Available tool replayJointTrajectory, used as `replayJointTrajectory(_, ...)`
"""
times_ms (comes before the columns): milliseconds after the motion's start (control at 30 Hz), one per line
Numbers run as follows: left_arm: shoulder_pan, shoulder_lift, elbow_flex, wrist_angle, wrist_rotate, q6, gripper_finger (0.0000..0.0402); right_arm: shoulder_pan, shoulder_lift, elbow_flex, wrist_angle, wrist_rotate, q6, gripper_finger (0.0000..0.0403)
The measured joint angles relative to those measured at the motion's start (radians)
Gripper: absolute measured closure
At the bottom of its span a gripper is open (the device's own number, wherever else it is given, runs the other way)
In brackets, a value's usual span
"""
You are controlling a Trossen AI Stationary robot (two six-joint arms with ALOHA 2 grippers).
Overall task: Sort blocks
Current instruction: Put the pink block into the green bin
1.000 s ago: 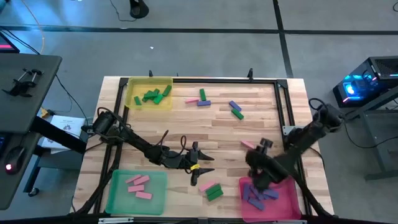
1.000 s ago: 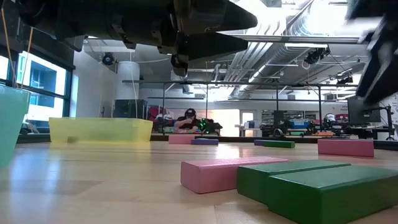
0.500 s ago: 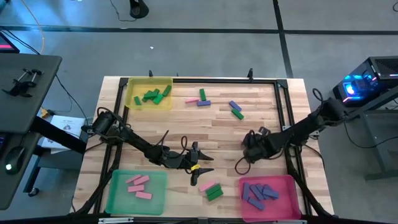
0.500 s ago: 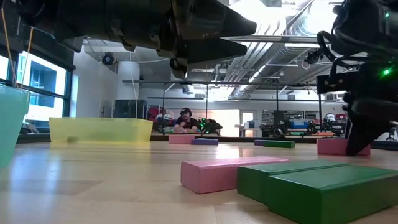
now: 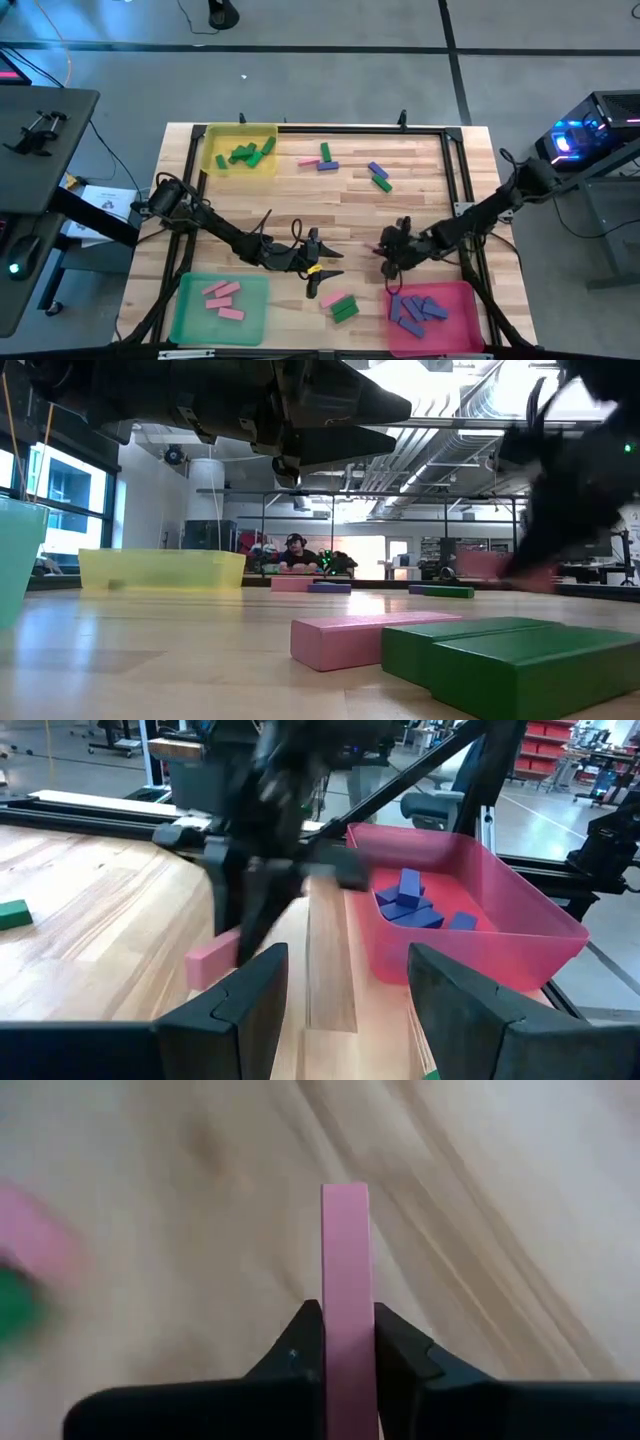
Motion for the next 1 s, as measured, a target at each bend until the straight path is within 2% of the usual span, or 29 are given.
replayJointTrajectory(167,-0.003,0.000,0.000,0.006,-0.003,0.000,0.0206,0.083,0.002,0.001,0.349,0.124,-0.178,0.0372)
replayJointTrajectory(333,-0.025,0.000,-0.001,0.066,-0.005,0.061,0.0206,0.182,0.001,0.001,0.613,0.259,-0.385,0.0371)
replayJointTrajectory(500,-0.050,-0.001,0.001,0.196,0.008,0.175,0.0206,0.246,0.001,0.001,0.817,0.284,-0.571,0.0373)
replayJointTrajectory(700,-0.046,-0.001,0.048,0.258,0.012,0.202,0.0206,0.256,0.001,0.005,0.934,0.250,-0.693,0.0371)
replayJointTrajectory(833,-0.034,0.001,0.096,0.257,0.053,0.202,0.0206,0.241,0.001,0.005,0.950,0.217,-0.711,0.0372)
replayJointTrajectory(1000,-0.028,0.002,0.140,0.255,0.057,0.202,0.0206,0.232,0.001,0.005,0.949,0.205,-0.711,0.0371)
